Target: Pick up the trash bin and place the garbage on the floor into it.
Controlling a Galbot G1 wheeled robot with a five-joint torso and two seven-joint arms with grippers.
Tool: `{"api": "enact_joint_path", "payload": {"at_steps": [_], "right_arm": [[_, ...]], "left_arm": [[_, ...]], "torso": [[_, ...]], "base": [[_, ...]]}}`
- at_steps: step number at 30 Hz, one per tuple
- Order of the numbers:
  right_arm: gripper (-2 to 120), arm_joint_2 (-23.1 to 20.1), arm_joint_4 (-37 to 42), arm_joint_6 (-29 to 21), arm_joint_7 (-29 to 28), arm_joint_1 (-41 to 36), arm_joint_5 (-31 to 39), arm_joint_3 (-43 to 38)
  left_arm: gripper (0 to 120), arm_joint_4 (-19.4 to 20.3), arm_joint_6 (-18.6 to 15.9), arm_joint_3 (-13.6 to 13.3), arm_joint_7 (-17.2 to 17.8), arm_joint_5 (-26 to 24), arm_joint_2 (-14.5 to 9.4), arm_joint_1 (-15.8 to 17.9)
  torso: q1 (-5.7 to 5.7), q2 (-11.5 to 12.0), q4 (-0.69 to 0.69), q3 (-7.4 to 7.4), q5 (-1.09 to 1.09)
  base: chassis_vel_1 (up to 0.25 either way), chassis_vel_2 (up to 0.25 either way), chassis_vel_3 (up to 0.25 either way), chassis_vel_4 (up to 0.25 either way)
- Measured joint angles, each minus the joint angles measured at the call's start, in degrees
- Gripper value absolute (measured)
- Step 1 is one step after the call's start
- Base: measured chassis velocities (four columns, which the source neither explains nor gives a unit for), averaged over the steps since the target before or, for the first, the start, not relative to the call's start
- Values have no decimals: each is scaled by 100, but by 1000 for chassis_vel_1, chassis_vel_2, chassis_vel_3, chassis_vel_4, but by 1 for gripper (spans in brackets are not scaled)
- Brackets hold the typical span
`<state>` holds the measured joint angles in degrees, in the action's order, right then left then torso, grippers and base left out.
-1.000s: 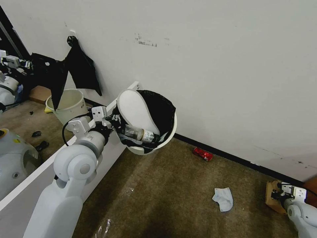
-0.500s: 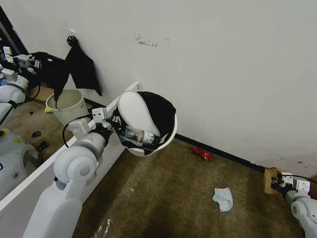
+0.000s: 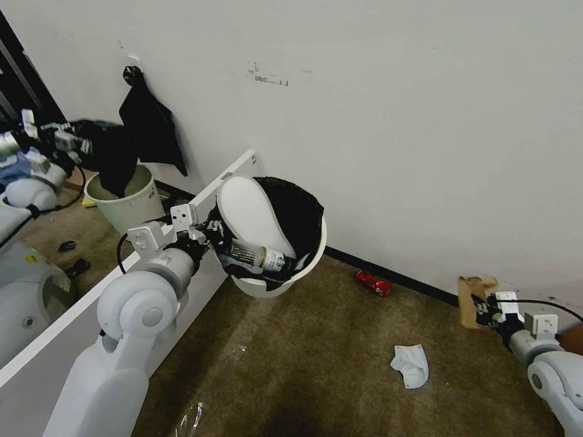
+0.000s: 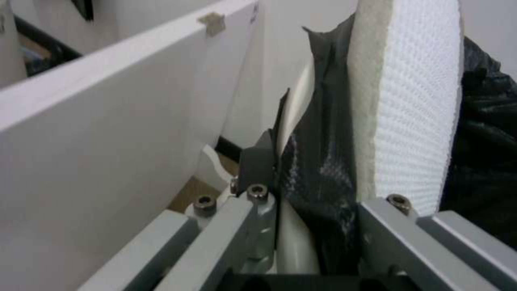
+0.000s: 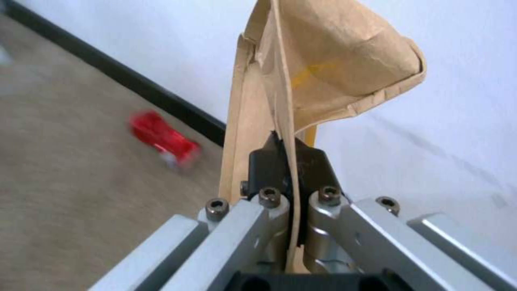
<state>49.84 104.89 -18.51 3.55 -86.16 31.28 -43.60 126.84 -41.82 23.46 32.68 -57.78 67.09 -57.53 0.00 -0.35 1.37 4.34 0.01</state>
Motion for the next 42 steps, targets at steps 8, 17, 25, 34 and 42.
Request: {"api": "enact_joint_path", "payload": {"at_steps": [8, 17, 25, 34, 42], "right_arm": [[0, -292, 868, 784, 902, 40, 14, -20], [0, -609, 1476, 1462, 1653, 334, 455, -154], [0, -1079, 1795, 1864, 2267, 697, 1274, -167], [0, -1421, 1922, 1968, 2450, 905, 1782, -95], [0, -1599, 1989, 2010, 2574, 1012, 2043, -26]], "left_arm": [[4, -18, -28, -45, 420, -566, 32, 2], [4, -44, -32, -127, 496, -810, 29, -30], [4, -160, -42, -613, 585, -1089, 8, 48], [4, -440, -32, -1126, 428, -1157, 28, 273], [4, -761, 114, -1677, 175, -1127, 28, 592]], "torso": [[0, 0, 0, 0, 0], [0, 0, 0, 0, 0], [0, 0, 0, 0, -1], [0, 0, 0, 0, -1], [0, 0, 0, 0, -2]], "base": [[0, 0, 0, 0], [0, 0, 0, 0], [0, 0, 0, 0], [0, 0, 0, 0], [0, 0, 0, 0]]}}
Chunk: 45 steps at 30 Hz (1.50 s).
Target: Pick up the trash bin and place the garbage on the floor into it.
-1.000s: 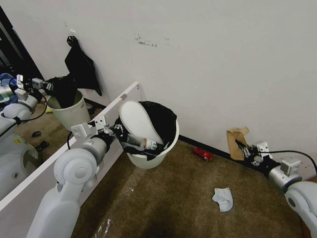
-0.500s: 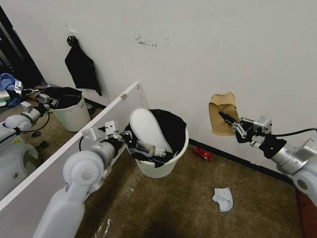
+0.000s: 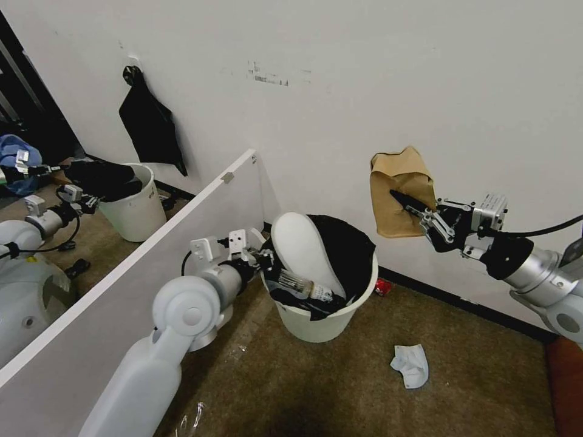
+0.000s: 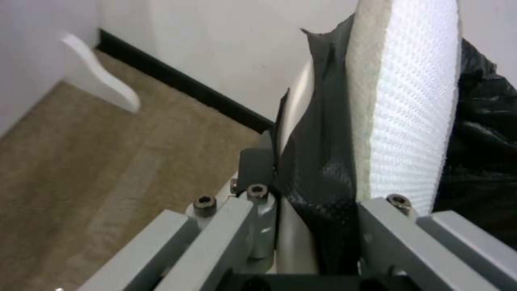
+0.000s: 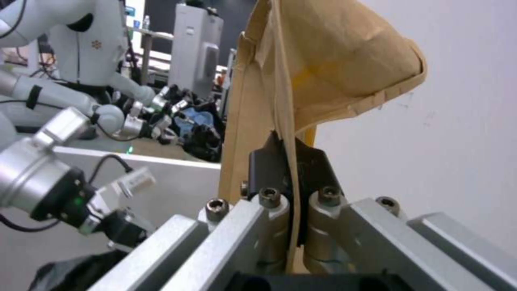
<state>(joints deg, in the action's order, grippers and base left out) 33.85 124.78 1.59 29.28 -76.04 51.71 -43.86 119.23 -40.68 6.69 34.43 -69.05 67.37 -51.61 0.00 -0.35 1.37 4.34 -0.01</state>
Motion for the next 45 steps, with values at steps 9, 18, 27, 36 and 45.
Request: {"api": "enact_joint_path", "payload": {"at_steps": [9, 18, 27, 36, 45], "right_arm": [[0, -202, -3, 0, 57, -78, 93, 73], [0, -476, -161, -22, 144, -190, 120, 264], [0, -657, -370, -47, 274, -220, 163, 457], [0, -705, -422, -106, 272, -333, 107, 602], [0, -720, -431, -173, 190, -352, 28, 697]], "left_arm": [[4, -353, 96, -573, -174, 91, 126, 415], [4, -533, 161, -859, -367, 198, 245, 640], [4, -633, 225, -975, -543, 280, 324, 766], [4, -636, 229, -993, -564, 304, 361, 782], [4, -602, 229, -966, -571, 317, 348, 744]], "torso": [[0, 0, 0, 0, 0], [0, 0, 0, 0, 1], [0, 0, 0, 0, 0], [0, 0, 0, 0, 0], [0, 0, 1, 0, 1]], "base": [[0, 0, 0, 0], [0, 0, 0, 0], [0, 0, 0, 0], [0, 0, 0, 0], [0, 0, 0, 0]]}}
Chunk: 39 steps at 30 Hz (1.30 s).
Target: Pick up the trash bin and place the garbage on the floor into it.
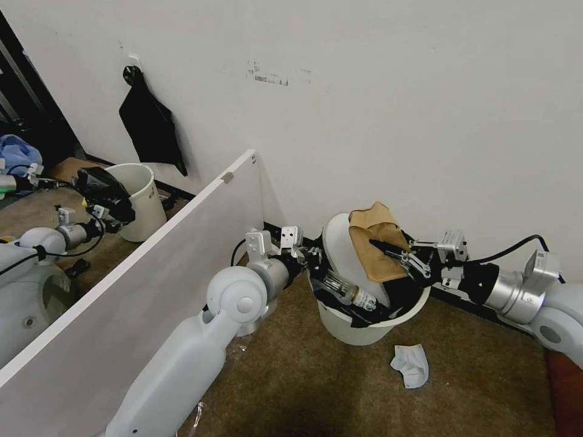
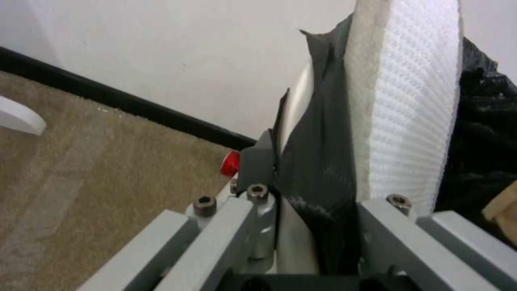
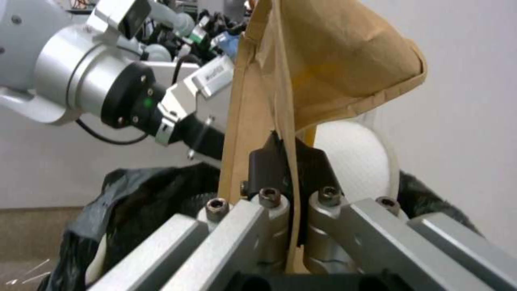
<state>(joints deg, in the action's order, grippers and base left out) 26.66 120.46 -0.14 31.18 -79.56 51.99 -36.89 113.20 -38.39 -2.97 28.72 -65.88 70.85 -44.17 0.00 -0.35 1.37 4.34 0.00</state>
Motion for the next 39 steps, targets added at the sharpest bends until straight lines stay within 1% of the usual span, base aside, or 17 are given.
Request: {"api": "enact_joint_path", "payload": {"at_steps": [11, 15, 16, 18, 19, 21, 22, 25, 26, 27, 28, 30, 32, 34, 35, 38, 39], "right_arm": [[0, -35, -6, -71, -57, -80, -115, 128], [14, -20, 5, -175, -288, -93, -144, 207], [14, -20, 5, -175, -288, -93, -144, 207], [25, -1, 6, -309, -449, -92, -175, 216], [25, -1, 6, -309, -449, -92, -175, 216], [35, -22, 73, -542, -634, -112, -194, 195], [35, -22, 73, -542, -634, -112, -194, 195], [50, -122, 365, -1483, -928, -152, -162, 50], [50, -122, 365, -1483, -928, -152, -162, 50], [57, -132, 488, -1976, -1110, -104, -48, 15], [57, -132, 488, -1976, -1110, -104, -48, 15], [68, -118, 617, -2548, -1396, 5, 153, -30], [72, -110, 645, -2711, -1418, 37, 189, -56], [82, -107, 705, -3003, -1418, 78, 223, -127], [82, -107, 705, -3003, -1418, 78, 223, -127], [97, -88, 839, -3328, -1520, 88, 298, -189], [97, -88, 839, -3328, -1520, 88, 298, -189]], "left_arm": [[4, 29, 2, 57, -7, 31, -29, -60], [4, 60, 4, 68, -12, 38, -54, -98], [4, 60, 4, 68, -12, 38, -54, -98], [4, 75, 4, 78, -13, 38, -81, -103], [4, 75, 4, 78, -13, 38, -81, -103], [4, 79, 5, 82, -19, 35, -91, -102], [4, 79, 5, 82, -19, 35, -91, -102], [4, 79, 7, 106, -48, 46, -102, -114], [4, 79, 7, 106, -48, 46, -102, -114], [4, 78, 11, 116, -62, 55, -103, -123], [4, 78, 11, 116, -62, 55, -103, -123], [4, 78, 12, 137, -71, 62, -105, -132], [4, 78, 12, 145, -74, 66, -112, -134], [4, 78, 13, 166, -77, 71, -125, -134], [4, 78, 13, 166, -77, 71, -125, -134], [4, 58, 16, 188, -84, 80, -118, -134], [4, 58, 16, 188, -84, 80, -118, -134]], "torso": [[0, 0, 0, 0, 0], [0, 0, 0, 0, 0], [0, 0, 0, 0, 0], [0, 0, 0, 0, 0], [0, 0, 0, 0, 0], [0, 0, 0, 0, 0], [0, 0, 0, 0, 0], [0, 0, 0, 0, 1], [0, 0, 0, 0, 1], [0, 0, 0, 0, 1], [0, 0, 0, 0, 1], [0, 0, 0, 0, 1], [0, 0, 0, 0, 1], [0, 0, 0, 0, 1], [0, 0, 0, 0, 1], [0, 0, 0, 0, 1], [0, 0, 0, 0, 1]], "base": [[0, 0, 0, 0], [0, 0, 0, 0], [0, 0, 0, 0], [0, 0, 0, 0], [0, 0, 0, 0], [0, 0, 0, 0], [0, 0, 0, 0], [0, 0, 0, 0], [0, 0, 0, 0], [0, 0, 0, 0], [0, 0, 0, 0], [0, 0, 0, 0], [0, 0, 0, 0], [0, 0, 0, 0], [0, 0, 0, 0], [0, 0, 0, 0], [0, 0, 0, 0]]}}
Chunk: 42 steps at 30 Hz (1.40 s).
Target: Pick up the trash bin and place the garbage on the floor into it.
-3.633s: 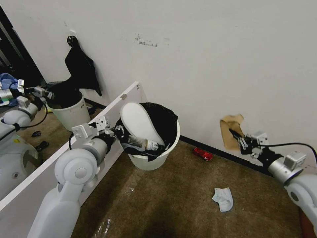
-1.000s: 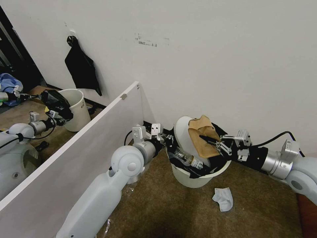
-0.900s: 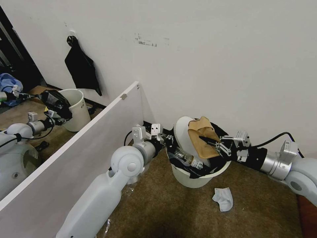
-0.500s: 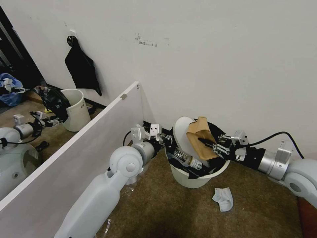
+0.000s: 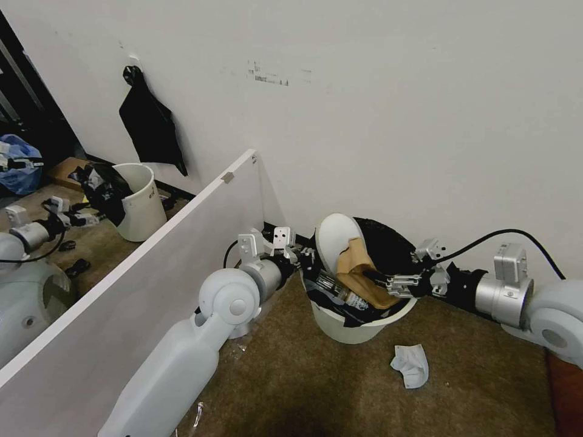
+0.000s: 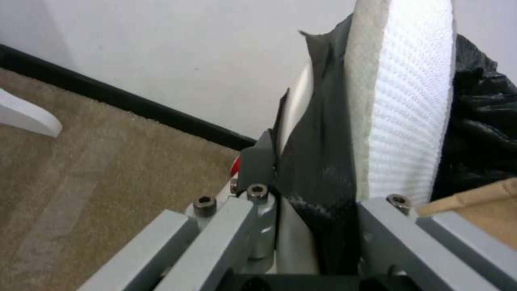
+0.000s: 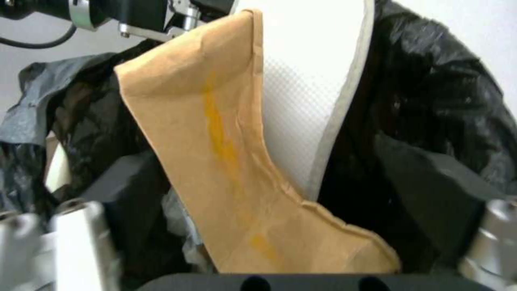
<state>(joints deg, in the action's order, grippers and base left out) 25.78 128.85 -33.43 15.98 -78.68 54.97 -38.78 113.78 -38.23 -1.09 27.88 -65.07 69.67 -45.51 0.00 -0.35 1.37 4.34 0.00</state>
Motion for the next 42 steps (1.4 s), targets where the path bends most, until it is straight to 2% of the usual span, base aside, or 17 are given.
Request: {"api": "enact_joint_path", "payload": {"at_steps": [9, 11, 12, 15, 16, 18, 26, 35, 42], "right_arm": [[100, 49, 148, -112, -134, 61, 83, -72], [100, 45, 290, -406, -543, 91, 359, -85], [100, 45, 290, -406, -543, 91, 359, -85], [100, 34, 522, -869, -1021, 160, 922, -138], [100, 34, 522, -869, -1021, 160, 922, -138], [100, 36, 625, -910, -1412, 176, 1116, -137], [100, 101, 679, -914, -1398, 209, 1135, -268], [100, 110, 827, -521, -1159, 226, 1146, -356], [100, 185, 845, 102, -738, 223, 861, -574]], "left_arm": [[4, -20, 2, 38, -2, 18, 6, -4], [4, -21, 3, 56, -2, 21, 3, -4], [4, -21, 3, 56, -2, 21, 3, -4], [4, -8, 5, 69, 1, 28, -1, -5], [4, -8, 5, 69, 1, 28, -1, -5], [4, 6, 7, 73, 5, 39, 2, -22], [4, 41, 10, 136, 11, 46, -26, -93], [4, 42, 11, 375, 28, -1, -73, -137], [4, 44, 10, 564, 33, -12, -148, -231]], "torso": [[0, 0, 0, 0, 0], [0, 0, 0, 0, 0], [0, 0, 0, 0, 0], [0, 0, 0, 0, 0], [0, 0, 0, 0, 0], [0, 0, 0, 0, 0], [0, 0, 0, 0, 0], [0, 0, 0, 0, 0], [0, 0, 0, 0, 0]], "base": [[0, 0, 0, 0], [0, 0, 0, 0], [0, 0, 0, 0], [0, 0, 0, 0], [0, 0, 0, 0], [0, 0, 0, 0], [0, 0, 0, 0], [0, 0, 0, 0], [0, 0, 0, 0]]}}
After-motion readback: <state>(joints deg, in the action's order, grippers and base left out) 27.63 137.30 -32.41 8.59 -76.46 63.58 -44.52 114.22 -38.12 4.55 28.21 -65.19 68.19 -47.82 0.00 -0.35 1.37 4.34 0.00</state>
